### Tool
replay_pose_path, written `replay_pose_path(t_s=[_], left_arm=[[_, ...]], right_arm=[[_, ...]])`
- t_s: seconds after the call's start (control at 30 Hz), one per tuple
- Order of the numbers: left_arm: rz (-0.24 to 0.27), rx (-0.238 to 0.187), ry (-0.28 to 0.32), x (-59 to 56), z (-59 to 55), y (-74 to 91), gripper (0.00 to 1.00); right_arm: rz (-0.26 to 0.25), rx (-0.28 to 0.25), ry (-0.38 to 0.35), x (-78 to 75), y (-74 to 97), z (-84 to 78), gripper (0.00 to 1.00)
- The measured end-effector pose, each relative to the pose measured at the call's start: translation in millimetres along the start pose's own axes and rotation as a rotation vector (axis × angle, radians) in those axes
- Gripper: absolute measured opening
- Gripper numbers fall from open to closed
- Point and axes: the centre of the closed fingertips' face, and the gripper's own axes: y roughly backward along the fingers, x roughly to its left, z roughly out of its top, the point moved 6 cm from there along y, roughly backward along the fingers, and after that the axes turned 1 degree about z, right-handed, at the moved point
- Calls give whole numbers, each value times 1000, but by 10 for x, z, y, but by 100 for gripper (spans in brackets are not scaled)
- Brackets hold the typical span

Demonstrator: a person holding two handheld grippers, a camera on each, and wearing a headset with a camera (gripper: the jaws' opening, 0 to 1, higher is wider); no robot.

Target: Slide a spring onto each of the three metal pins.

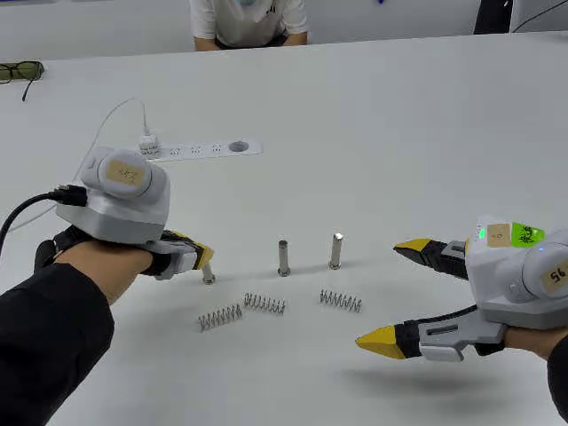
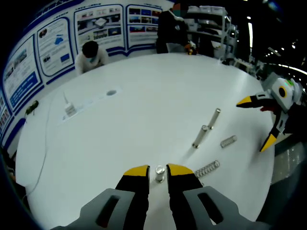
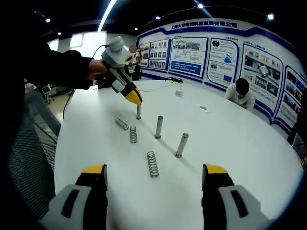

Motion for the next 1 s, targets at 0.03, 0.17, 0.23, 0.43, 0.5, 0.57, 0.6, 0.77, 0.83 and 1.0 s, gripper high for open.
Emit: replay_pose_path(t_s=[0.03, 0.17, 0.23, 0.43, 0.5, 0.57, 0.6, 0.77, 0.83, 1.0], left_arm=[[0, -2, 1, 1, -3, 8, 16], [-7, -15, 0, 1, -26, 39, 20], [-11, -16, -1, -5, -44, 51, 23], [-23, -32, -1, 13, -108, 125, 26], [-26, -33, 2, 18, -141, 153, 27], [-32, -30, 2, 19, -180, 171, 28], [-34, -30, 2, 19, -198, 178, 29], [-66, -25, 2, -10, -311, 199, 33], [-78, -24, -1, -26, -351, 211, 32], [-95, -11, -9, -59, -437, 227, 32]], right_arm=[[0, 0, 0, 0, 1, 0, 83], [-2, -1, 1, 0, 3, 4, 83], [-1, -1, 2, 1, 3, 6, 83], [-3, -1, 0, -3, 5, 6, 83], [-4, 1, 0, -3, 5, 5, 83], [-4, 1, 1, -1, 3, 7, 83], [-3, 1, 1, 0, 2, 9, 83], [-5, 2, 2, 2, 0, 10, 83], [-6, 1, 2, 3, 2, 15, 83], [-6, 4, 3, 9, 2, 12, 83]])
